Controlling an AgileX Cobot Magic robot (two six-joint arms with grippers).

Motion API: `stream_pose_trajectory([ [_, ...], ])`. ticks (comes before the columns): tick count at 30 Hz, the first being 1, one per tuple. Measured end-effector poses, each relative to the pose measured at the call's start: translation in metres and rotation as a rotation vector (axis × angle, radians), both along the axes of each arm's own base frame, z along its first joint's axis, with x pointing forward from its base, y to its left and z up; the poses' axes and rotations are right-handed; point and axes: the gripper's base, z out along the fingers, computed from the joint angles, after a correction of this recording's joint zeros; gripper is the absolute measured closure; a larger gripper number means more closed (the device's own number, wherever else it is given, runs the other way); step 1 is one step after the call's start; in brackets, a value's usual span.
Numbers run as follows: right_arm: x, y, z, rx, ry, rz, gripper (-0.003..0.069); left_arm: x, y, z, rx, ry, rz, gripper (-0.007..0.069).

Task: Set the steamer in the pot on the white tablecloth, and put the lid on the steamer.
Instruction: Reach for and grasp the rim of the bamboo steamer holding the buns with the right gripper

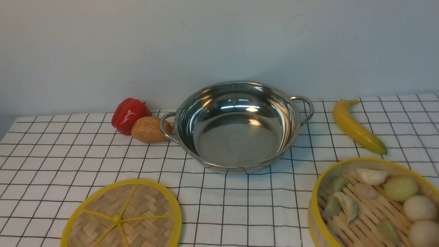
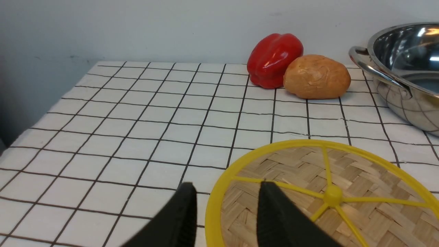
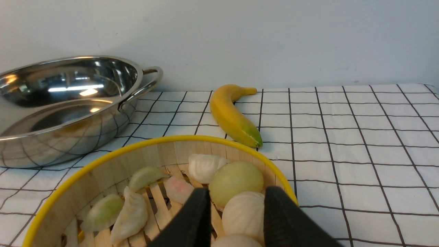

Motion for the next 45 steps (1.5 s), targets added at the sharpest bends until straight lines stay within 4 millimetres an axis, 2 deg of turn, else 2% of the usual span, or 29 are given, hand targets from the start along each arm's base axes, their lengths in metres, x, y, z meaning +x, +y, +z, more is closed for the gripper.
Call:
stream_pose_trajectory([
  [23, 0.0, 0.0, 0.0, 0.013, 0.001, -0.002, 0.0417, 0.0, 0.0, 0.0, 0.0, 0.0, 0.0, 0.0382],
  [28, 0.001, 0.001, 0.008, 0.266, -0.077, -0.02, 0.0417, 0.0, 0.0, 0.0, 0.0, 0.0, 0.0, 0.0382],
  [32, 0.001, 0.001, 0.016, 0.303, -0.122, -0.019, 0.0417, 0.0, 0.0, 0.0, 0.0, 0.0, 0.0, 0.0382],
  [34, -0.001, 0.002, 0.026, 0.285, -0.126, -0.007, 0.0417, 0.0, 0.0, 0.0, 0.0, 0.0, 0.0, 0.0382],
  [38, -0.009, 0.006, 0.07, 0.19, -0.073, 0.042, 0.0417, 0.0, 0.0, 0.0, 0.0, 0.0, 0.0, 0.0382],
  [41, -0.007, 0.009, 0.087, 0.116, -0.014, 0.082, 0.0417, 0.0, 0.0, 0.0, 0.0, 0.0, 0.0, 0.0382],
  [42, -0.005, 0.011, 0.091, 0.096, 0.024, 0.103, 0.0417, 0.0, 0.0, 0.0, 0.0, 0.0, 0.0, 0.0382],
  [44, 0.001, 0.02, 0.11, -0.041, 0.12, 0.233, 0.0417, 0.0, 0.0, 0.0, 0.0, 0.0, 0.0, 0.0382],
  [45, 0.002, 0.021, 0.113, -0.058, 0.132, 0.257, 0.0417, 0.0, 0.0, 0.0, 0.0, 0.0, 0.0, 0.0382],
])
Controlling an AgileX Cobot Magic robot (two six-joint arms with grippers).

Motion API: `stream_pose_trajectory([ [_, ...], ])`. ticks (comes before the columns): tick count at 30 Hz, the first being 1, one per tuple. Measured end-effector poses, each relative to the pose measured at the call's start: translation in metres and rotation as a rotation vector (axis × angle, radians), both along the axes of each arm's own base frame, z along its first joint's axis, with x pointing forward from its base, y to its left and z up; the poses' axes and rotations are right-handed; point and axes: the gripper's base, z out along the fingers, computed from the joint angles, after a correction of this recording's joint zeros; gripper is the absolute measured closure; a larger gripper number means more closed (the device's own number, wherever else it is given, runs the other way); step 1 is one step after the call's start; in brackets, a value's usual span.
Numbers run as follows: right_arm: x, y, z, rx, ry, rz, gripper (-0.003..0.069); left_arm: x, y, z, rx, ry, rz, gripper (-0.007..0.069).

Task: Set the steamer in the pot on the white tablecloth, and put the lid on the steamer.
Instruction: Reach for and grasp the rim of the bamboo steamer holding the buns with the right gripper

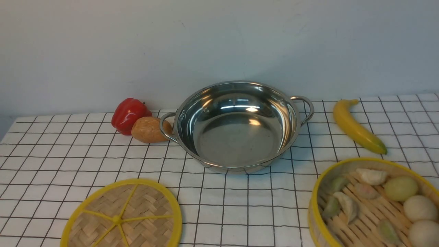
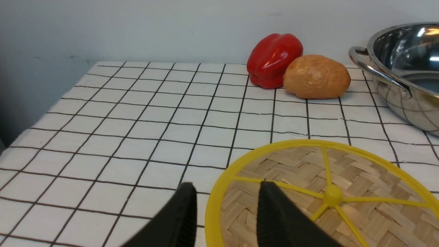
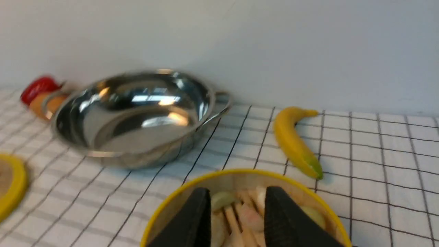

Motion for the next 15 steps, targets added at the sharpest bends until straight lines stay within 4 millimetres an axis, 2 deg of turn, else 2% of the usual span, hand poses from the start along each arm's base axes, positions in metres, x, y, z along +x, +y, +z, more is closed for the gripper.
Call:
stream_pose_trajectory([
  [1, 0.004, 0.007, 0.008, -0.06, 0.036, 0.106, 0.0417, 0.0, 0.0, 0.0, 0.0, 0.0, 0.0, 0.0382],
  [3, 0.008, 0.011, 0.012, -0.06, 0.053, 0.158, 0.0417, 0.0, 0.0, 0.0, 0.0, 0.0, 0.0, 0.0382],
  [6, 0.023, 0.025, 0.019, 0.086, 0.117, 0.278, 0.0417, 0.0, 0.0, 0.0, 0.0, 0.0, 0.0, 0.0382],
  [10, 0.039, 0.037, 0.019, 0.294, 0.218, 0.347, 0.0417, 0.0, 0.0, 0.0, 0.0, 0.0, 0.0, 0.0382],
  [12, 0.046, 0.039, 0.019, 0.344, 0.237, 0.362, 0.0417, 0.0, 0.0, 0.0, 0.0, 0.0, 0.0, 0.0382],
  [15, 0.052, 0.04, 0.018, 0.33, 0.244, 0.379, 0.0417, 0.0, 0.0, 0.0, 0.0, 0.0, 0.0, 0.0382],
])
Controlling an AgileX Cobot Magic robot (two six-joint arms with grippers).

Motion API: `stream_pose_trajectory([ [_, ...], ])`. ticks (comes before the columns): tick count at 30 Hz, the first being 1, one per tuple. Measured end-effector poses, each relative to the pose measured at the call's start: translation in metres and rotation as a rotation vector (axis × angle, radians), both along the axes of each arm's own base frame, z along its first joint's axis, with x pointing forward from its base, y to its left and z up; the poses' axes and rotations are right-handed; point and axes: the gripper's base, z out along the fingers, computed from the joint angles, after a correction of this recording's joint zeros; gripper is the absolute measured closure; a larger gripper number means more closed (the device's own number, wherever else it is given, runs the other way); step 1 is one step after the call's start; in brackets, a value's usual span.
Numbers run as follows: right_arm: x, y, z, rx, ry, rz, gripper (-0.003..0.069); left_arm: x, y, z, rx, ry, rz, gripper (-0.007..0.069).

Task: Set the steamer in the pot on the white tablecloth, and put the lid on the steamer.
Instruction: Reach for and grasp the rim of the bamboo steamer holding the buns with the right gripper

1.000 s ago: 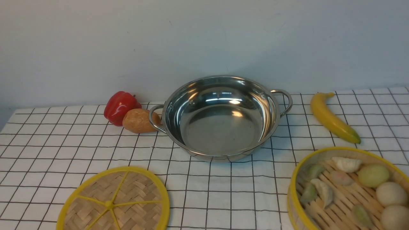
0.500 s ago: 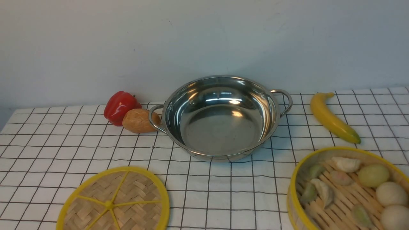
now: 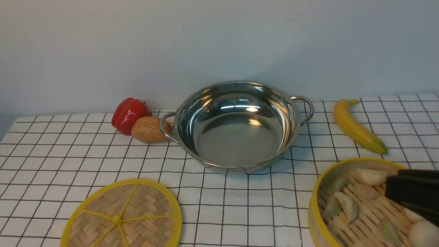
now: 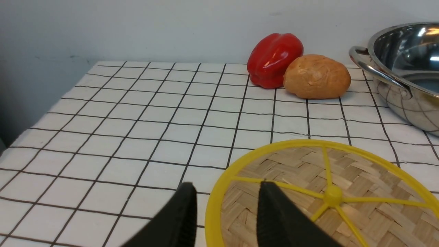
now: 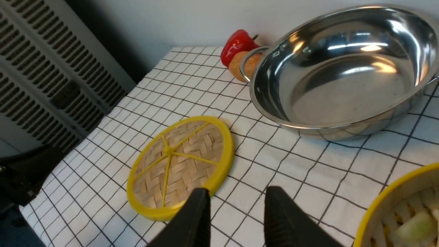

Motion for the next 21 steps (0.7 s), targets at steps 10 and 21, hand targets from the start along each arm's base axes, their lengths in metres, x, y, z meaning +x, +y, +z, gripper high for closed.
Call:
stream_pose_trajectory([
  [10, 0.026, -0.016, -0.015, -0.565, 0.186, 0.146, 0.0417, 0.0, 0.0, 0.0, 0.0, 0.0, 0.0, 0.0382],
  [21, 0.036, 0.012, -0.044, -0.838, 0.298, 0.336, 0.0417, 0.0, 0.0, 0.0, 0.0, 0.0, 0.0, 0.0382],
])
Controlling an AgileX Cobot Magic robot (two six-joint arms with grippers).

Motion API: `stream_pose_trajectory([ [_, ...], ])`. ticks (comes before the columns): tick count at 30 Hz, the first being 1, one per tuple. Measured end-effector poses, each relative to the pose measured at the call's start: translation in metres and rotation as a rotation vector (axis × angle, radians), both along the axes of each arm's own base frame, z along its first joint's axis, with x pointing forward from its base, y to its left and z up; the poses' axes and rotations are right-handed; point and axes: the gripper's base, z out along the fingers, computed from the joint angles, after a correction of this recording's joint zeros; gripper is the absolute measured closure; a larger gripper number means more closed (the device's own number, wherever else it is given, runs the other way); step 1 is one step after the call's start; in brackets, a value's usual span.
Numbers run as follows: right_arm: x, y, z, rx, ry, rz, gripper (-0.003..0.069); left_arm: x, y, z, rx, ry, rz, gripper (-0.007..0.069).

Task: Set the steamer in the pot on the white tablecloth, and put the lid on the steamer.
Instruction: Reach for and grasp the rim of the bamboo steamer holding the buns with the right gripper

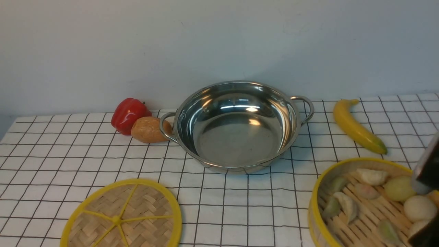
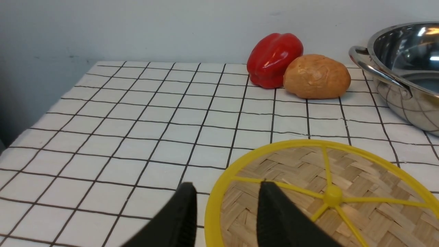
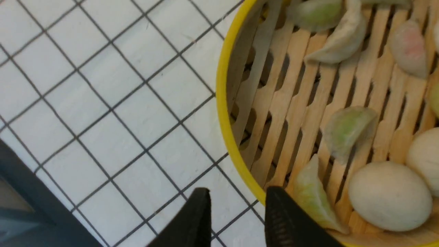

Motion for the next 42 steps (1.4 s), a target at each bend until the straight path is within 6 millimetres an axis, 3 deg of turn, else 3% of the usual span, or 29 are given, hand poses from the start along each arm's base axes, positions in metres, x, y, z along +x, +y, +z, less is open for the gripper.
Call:
stream_pose_trajectory([
  [8, 0.027, 0.038, -0.019, -0.057, 0.034, 0.071, 0.0417, 0.0, 0.0, 0.0, 0.0, 0.0, 0.0, 0.0382],
  [17, 0.047, 0.047, -0.04, -0.117, 0.063, 0.053, 0.0407, 0.0, 0.0, 0.0, 0.0, 0.0, 0.0, 0.0382],
  [28, 0.061, 0.056, -0.067, -0.142, 0.114, 0.045, 0.0274, 0.0, 0.0, 0.0, 0.0, 0.0, 0.0, 0.0382],
  [42, 0.071, 0.061, -0.094, -0.182, 0.181, 0.043, 0.0266, 0.0, 0.0, 0.0, 0.0, 0.0, 0.0, 0.0382],
])
